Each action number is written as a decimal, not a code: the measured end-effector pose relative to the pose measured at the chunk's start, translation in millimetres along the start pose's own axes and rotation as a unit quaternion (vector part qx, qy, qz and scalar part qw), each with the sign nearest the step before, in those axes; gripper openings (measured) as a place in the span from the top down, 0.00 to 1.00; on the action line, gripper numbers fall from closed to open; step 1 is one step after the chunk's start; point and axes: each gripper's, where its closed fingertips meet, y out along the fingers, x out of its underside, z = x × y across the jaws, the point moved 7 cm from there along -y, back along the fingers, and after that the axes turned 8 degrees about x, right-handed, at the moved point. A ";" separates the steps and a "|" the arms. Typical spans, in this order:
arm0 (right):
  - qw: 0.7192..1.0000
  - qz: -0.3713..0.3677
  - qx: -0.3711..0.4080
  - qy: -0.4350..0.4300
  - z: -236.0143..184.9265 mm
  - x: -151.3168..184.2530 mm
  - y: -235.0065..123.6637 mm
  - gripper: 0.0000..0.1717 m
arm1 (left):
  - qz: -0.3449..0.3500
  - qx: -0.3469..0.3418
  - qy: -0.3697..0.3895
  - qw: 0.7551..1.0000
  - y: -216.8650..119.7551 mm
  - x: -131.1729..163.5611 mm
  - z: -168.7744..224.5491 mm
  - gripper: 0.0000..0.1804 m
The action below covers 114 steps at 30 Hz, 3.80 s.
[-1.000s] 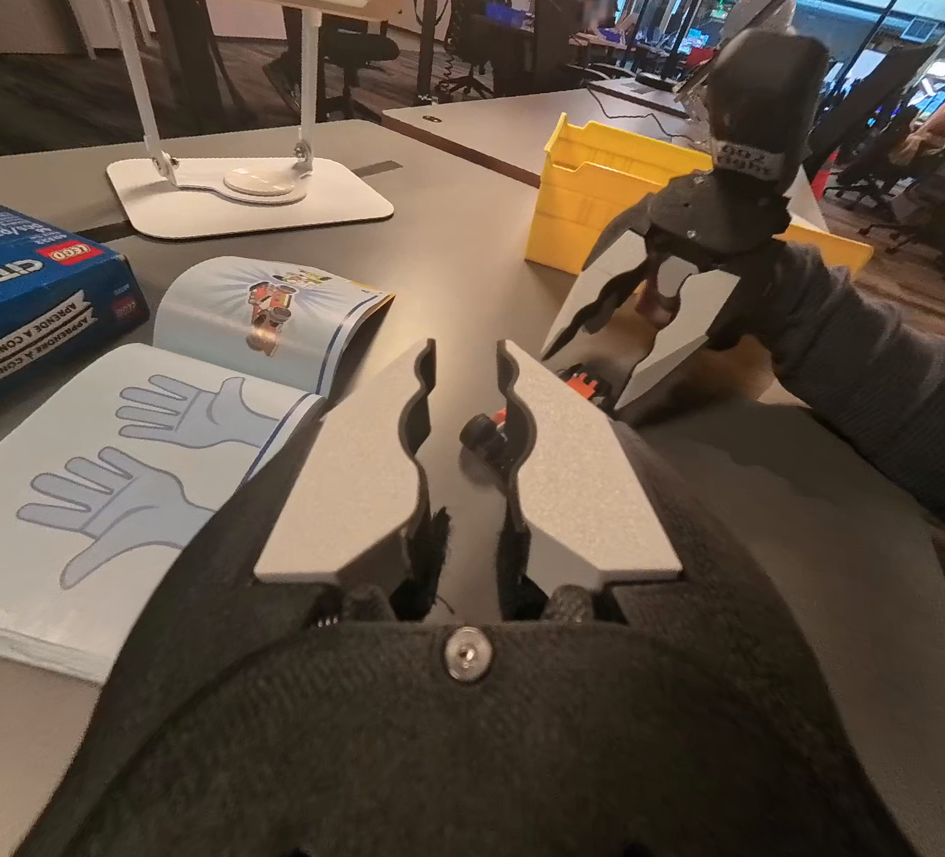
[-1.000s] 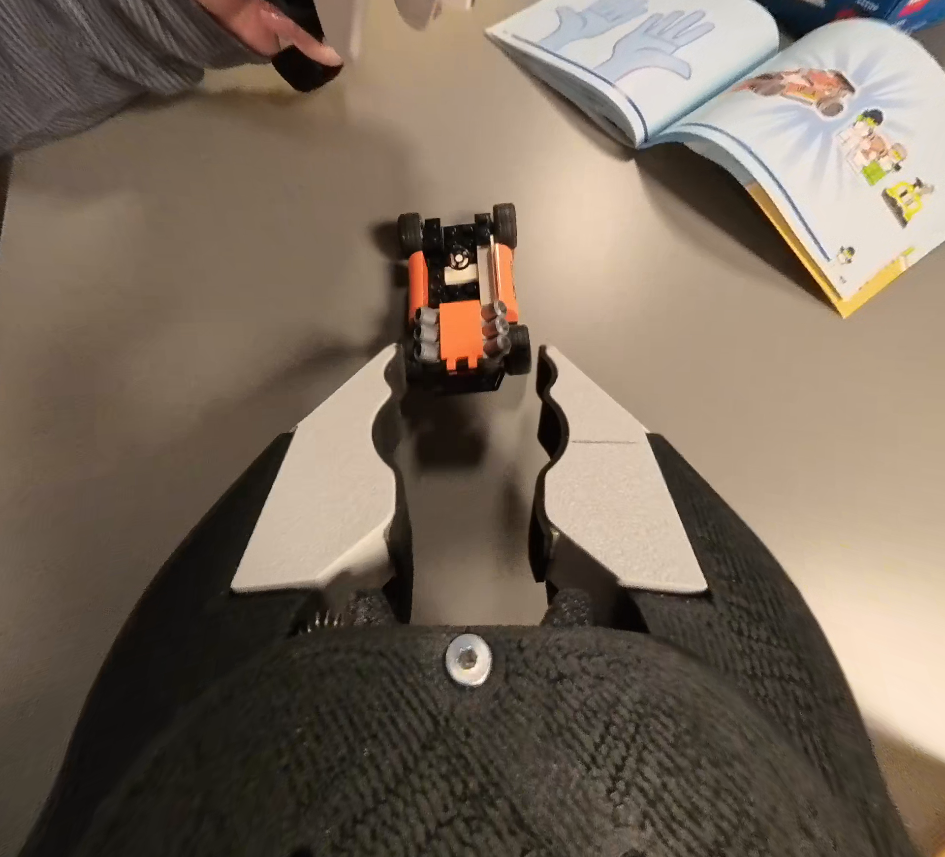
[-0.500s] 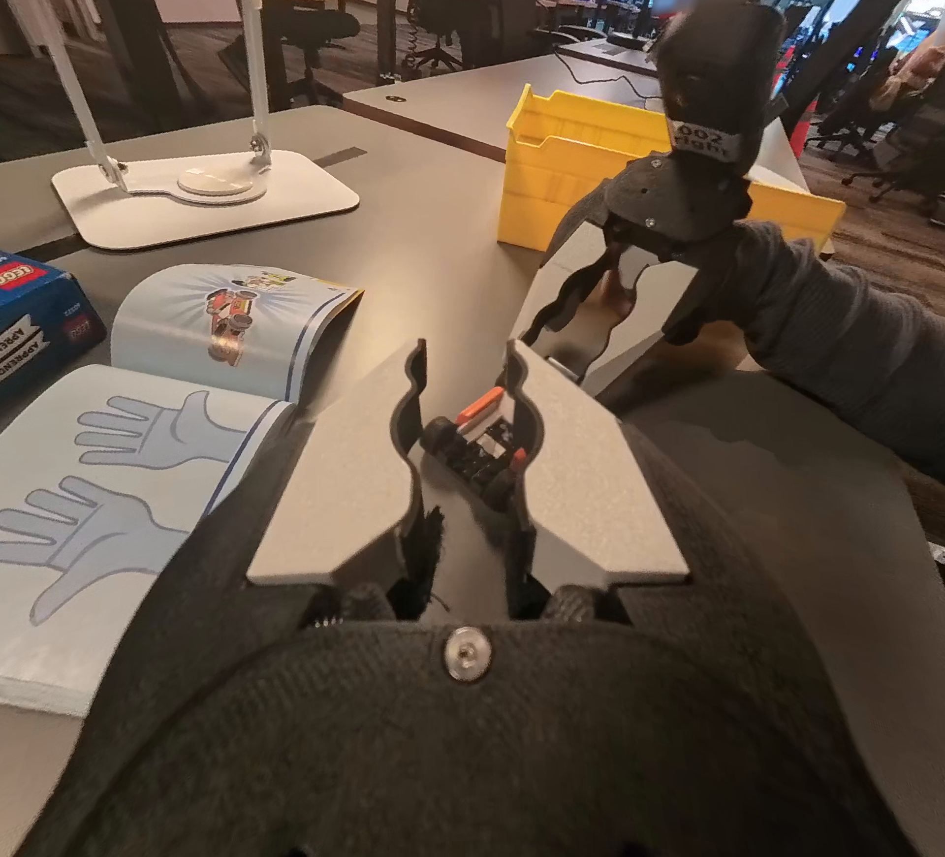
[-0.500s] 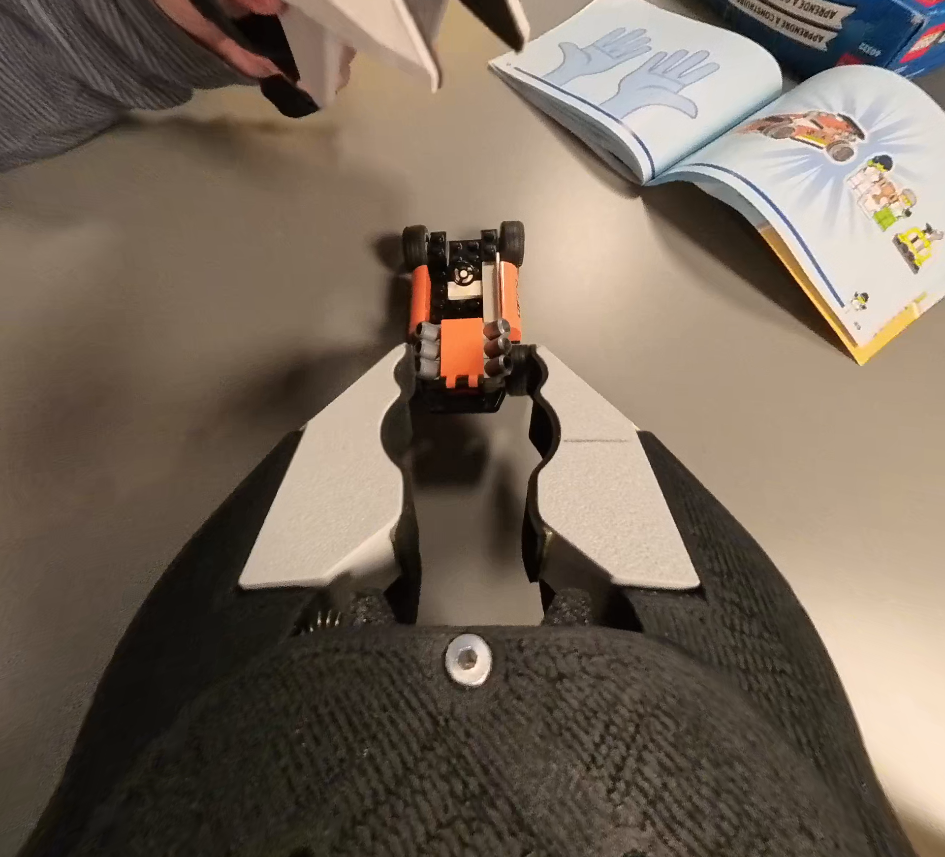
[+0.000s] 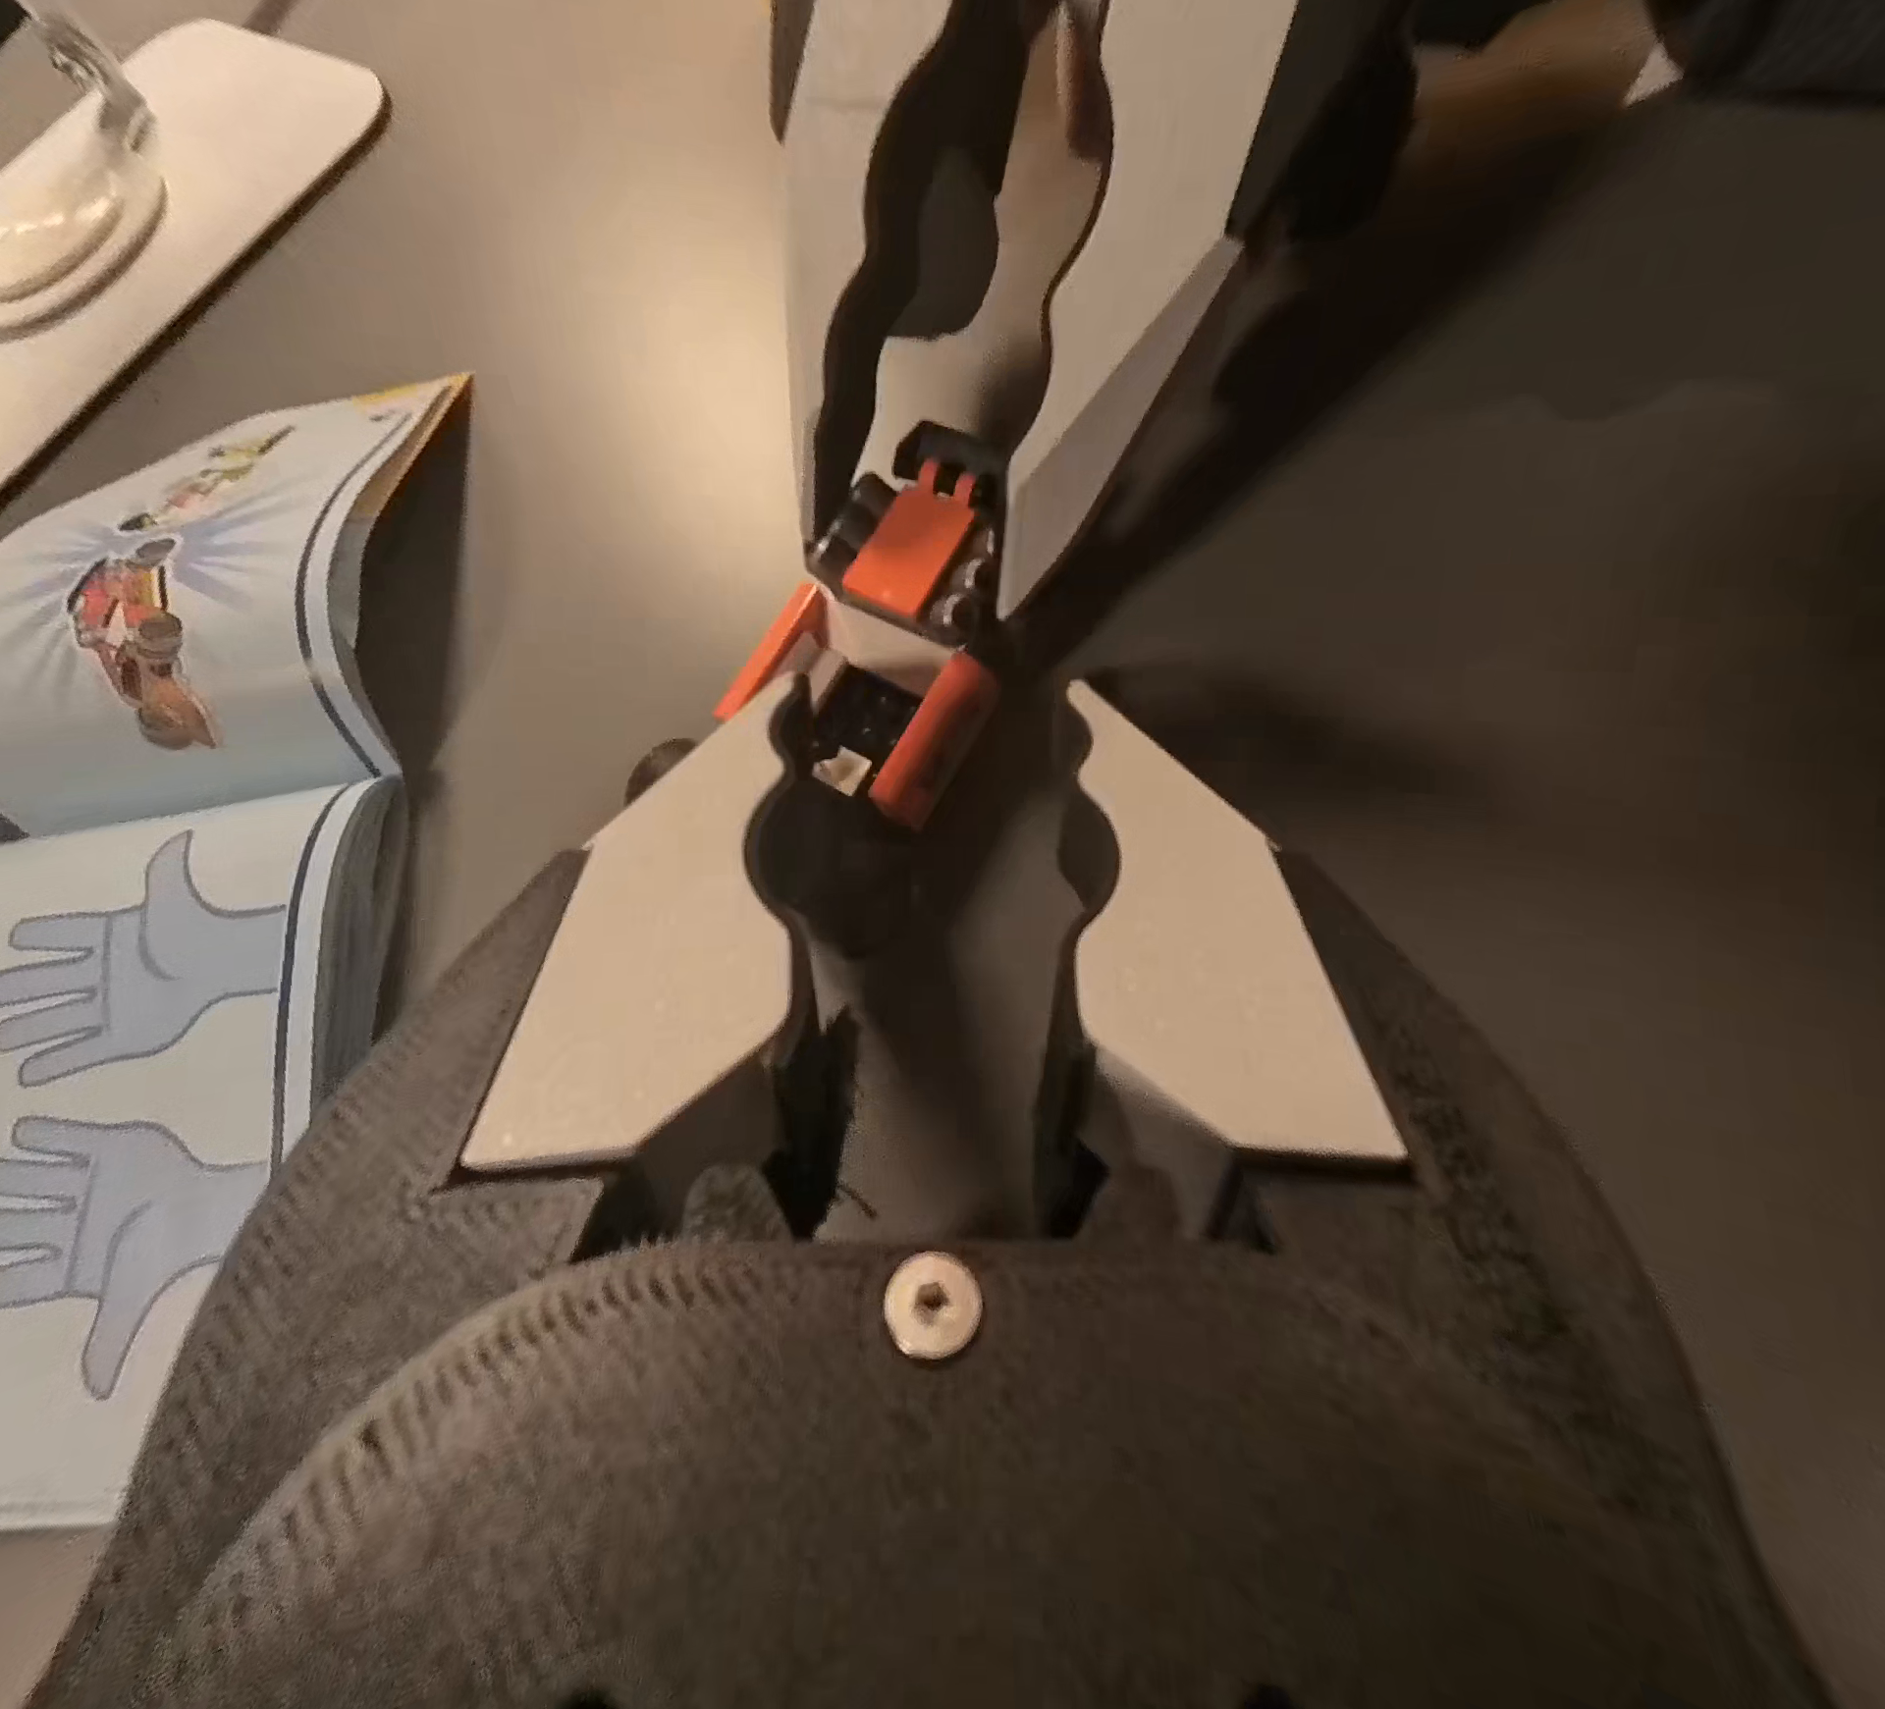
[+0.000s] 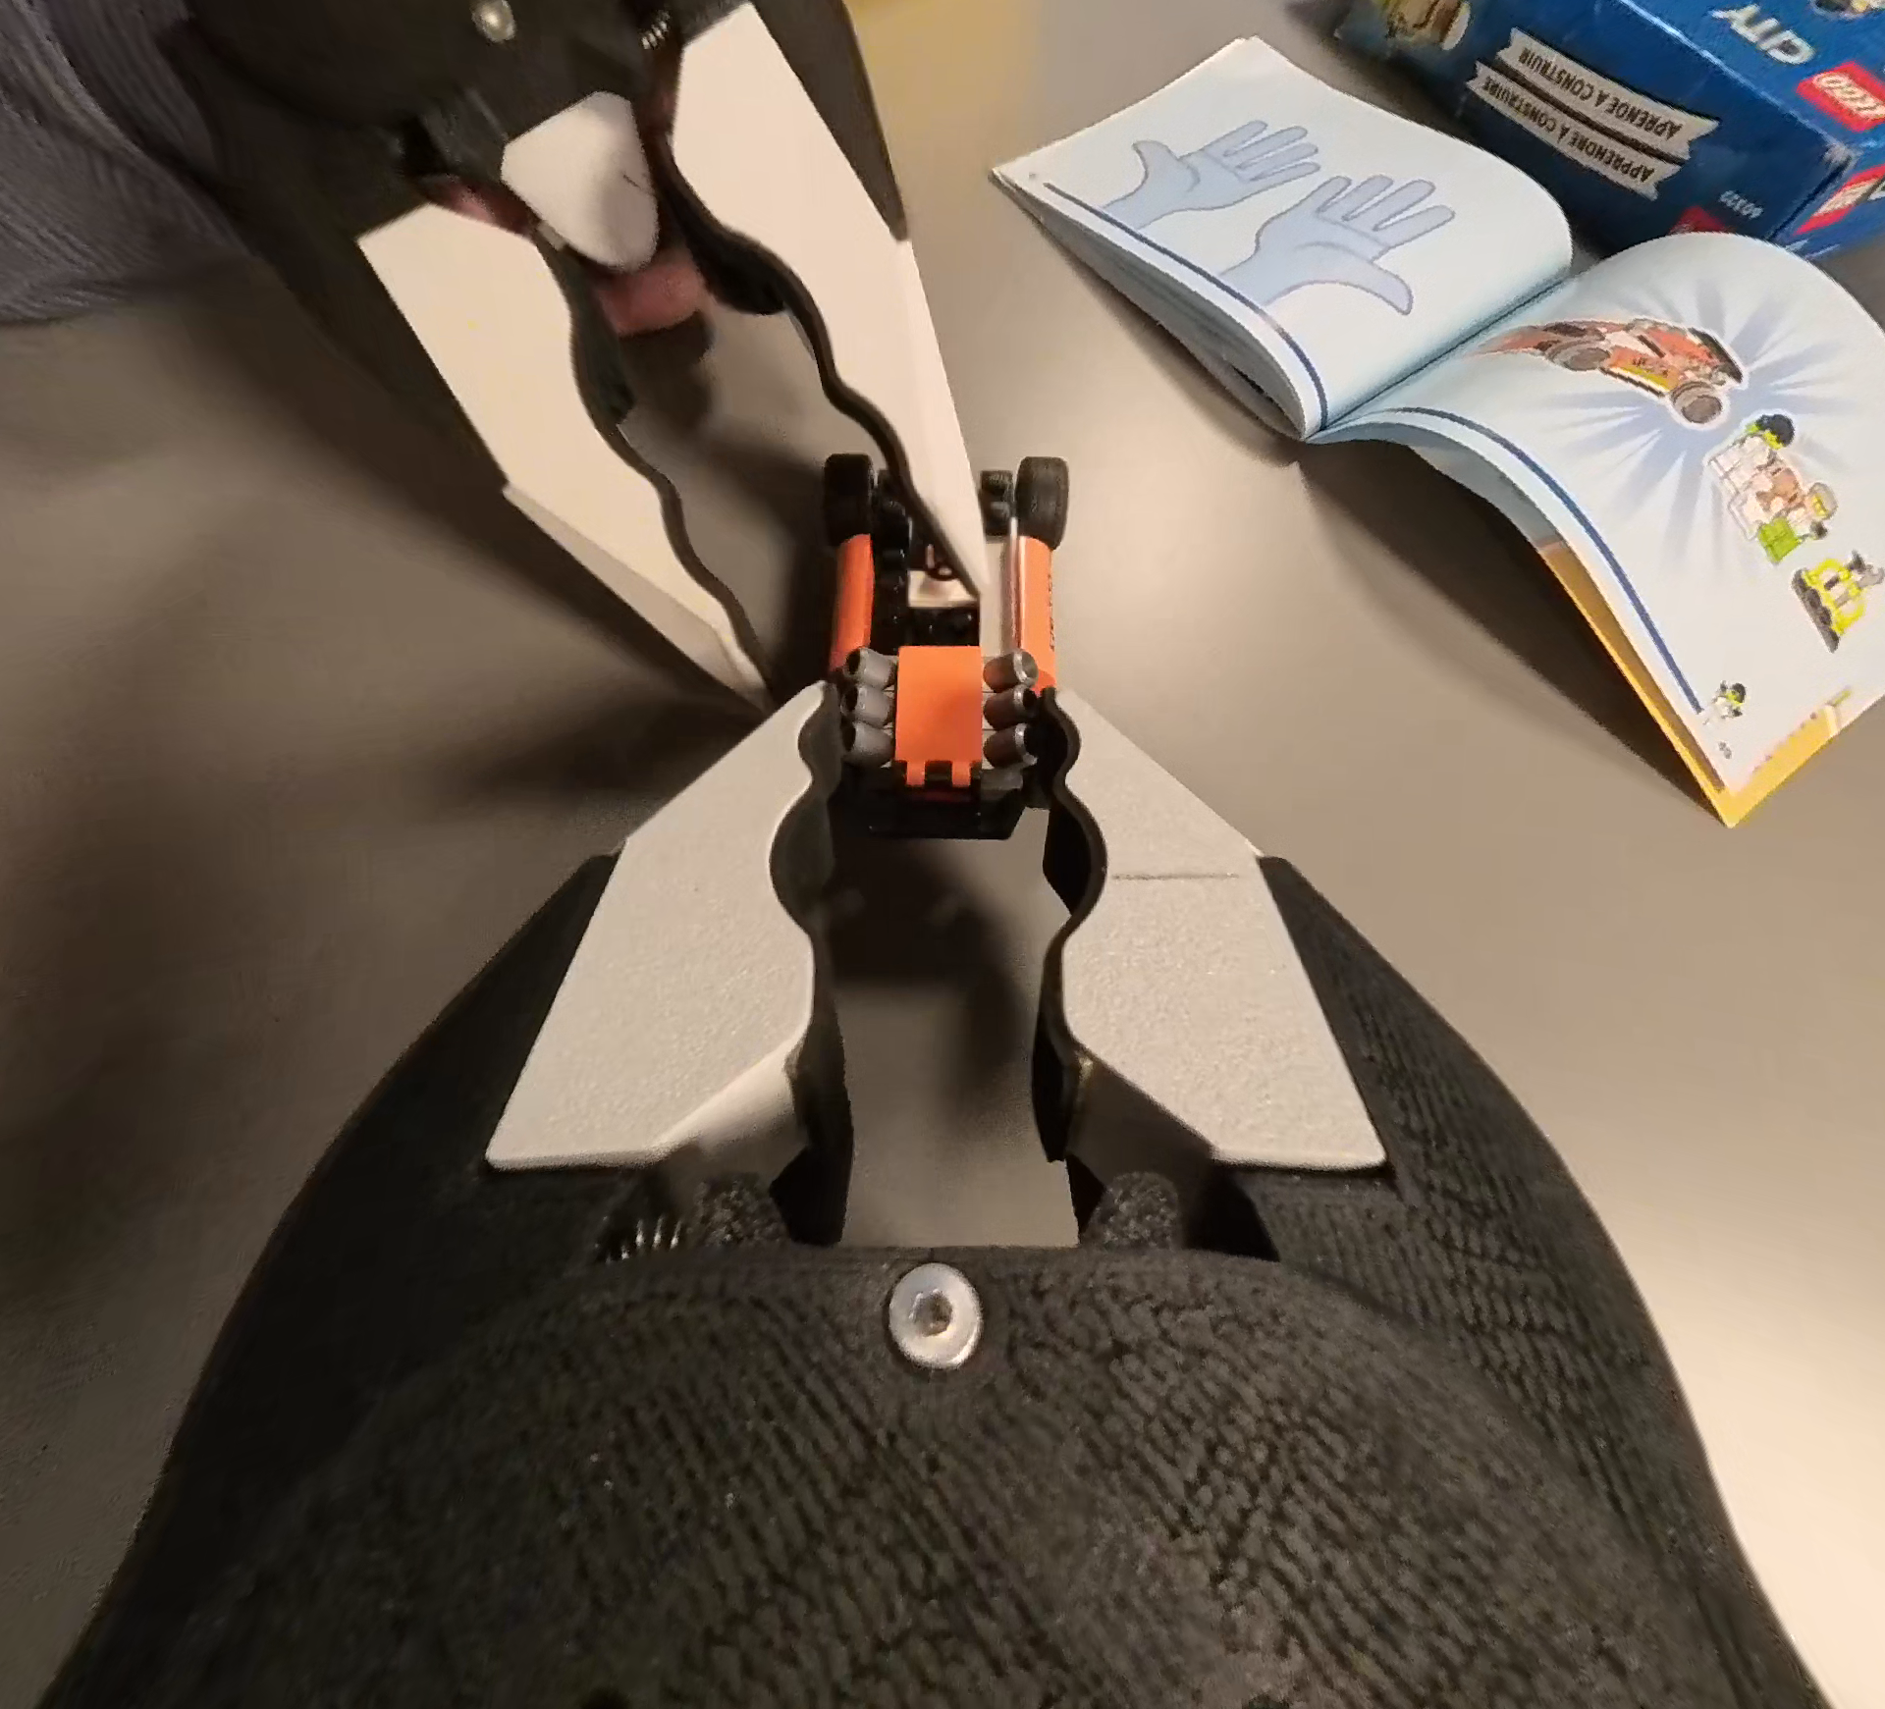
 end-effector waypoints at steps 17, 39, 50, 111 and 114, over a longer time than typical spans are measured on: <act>1.000 0.000 -0.004 0.022 9.5 7.9 -19.9 0.81 | -0.015 0.014 0.012 1.000 1.9 1.7 3.1 0.92; 0.997 0.017 -0.038 0.058 7.7 11.2 -13.5 0.79 | 0.001 -0.045 0.036 0.998 3.2 -4.0 -0.4 0.67; 0.999 0.010 -0.031 0.025 3.5 10.6 -11.0 0.83 | -0.009 -0.012 -0.026 1.000 6.5 -1.5 -7.2 0.65; 0.958 0.033 0.075 0.274 16.9 -3.6 13.5 0.67 | 0.023 -0.233 0.171 0.957 -14.8 -3.3 -22.5 0.67; 0.943 0.078 0.017 0.324 17.8 -7.3 8.2 0.68 | -0.025 -0.226 0.233 0.945 -2.8 -1.8 -12.4 0.62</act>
